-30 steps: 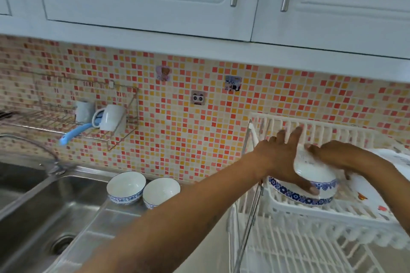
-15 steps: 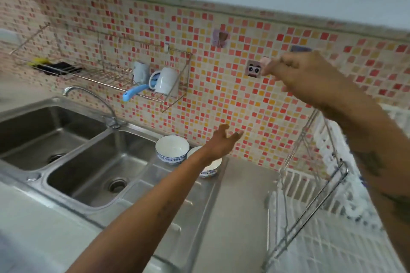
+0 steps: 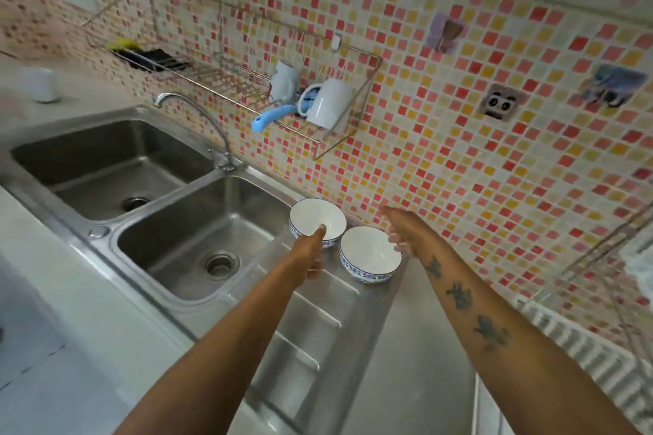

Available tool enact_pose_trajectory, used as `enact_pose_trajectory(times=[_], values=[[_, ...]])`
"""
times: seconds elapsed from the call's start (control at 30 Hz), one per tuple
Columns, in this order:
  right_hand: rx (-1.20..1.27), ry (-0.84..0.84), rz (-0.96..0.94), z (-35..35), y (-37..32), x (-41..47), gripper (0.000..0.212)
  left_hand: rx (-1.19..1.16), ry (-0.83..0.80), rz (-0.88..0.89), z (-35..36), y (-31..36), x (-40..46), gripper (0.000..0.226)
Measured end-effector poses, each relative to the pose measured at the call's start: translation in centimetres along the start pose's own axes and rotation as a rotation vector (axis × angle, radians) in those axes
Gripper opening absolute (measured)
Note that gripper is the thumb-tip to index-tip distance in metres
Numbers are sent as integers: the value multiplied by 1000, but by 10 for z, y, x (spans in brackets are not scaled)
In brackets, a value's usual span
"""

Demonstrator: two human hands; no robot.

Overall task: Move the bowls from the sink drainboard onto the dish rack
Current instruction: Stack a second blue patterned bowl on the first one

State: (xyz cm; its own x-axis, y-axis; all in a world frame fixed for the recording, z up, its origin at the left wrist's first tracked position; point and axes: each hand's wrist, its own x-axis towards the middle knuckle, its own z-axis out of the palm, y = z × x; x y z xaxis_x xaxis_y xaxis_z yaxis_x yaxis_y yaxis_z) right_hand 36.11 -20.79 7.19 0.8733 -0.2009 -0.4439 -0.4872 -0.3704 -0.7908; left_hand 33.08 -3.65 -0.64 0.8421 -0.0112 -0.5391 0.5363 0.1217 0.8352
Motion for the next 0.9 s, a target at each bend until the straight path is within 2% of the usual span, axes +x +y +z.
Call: enact_pose_trajectory(times=[0.1, 0.2, 0.27, 0.37, 0.5, 0.67, 0.8, 0.9], values=[[20, 105, 94, 4, 39, 42, 70, -10, -8, -61, 12, -5, 19, 63], [53, 174, 113, 5, 70, 70, 61, -31, -47, -78, 28, -18, 44, 71], [108, 156, 153, 7, 87, 78, 59, -15, -83, -83, 37, -32, 68, 69], [197, 80, 275, 17, 104, 83, 74, -75, -86, -109, 45, -36, 85, 56], [214, 68, 305, 27, 112, 84, 75, -31, -114, -60, 50, -33, 95, 50], [330, 84, 236, 33, 115, 88, 58, 58, -102, 23, 56, -40, 103, 68], [455, 54, 157, 31, 119, 79, 57, 27, -140, 149, 52, -49, 96, 70], [462, 106, 89, 32, 122, 59, 51, -27, -191, 232, 48, -57, 79, 75]])
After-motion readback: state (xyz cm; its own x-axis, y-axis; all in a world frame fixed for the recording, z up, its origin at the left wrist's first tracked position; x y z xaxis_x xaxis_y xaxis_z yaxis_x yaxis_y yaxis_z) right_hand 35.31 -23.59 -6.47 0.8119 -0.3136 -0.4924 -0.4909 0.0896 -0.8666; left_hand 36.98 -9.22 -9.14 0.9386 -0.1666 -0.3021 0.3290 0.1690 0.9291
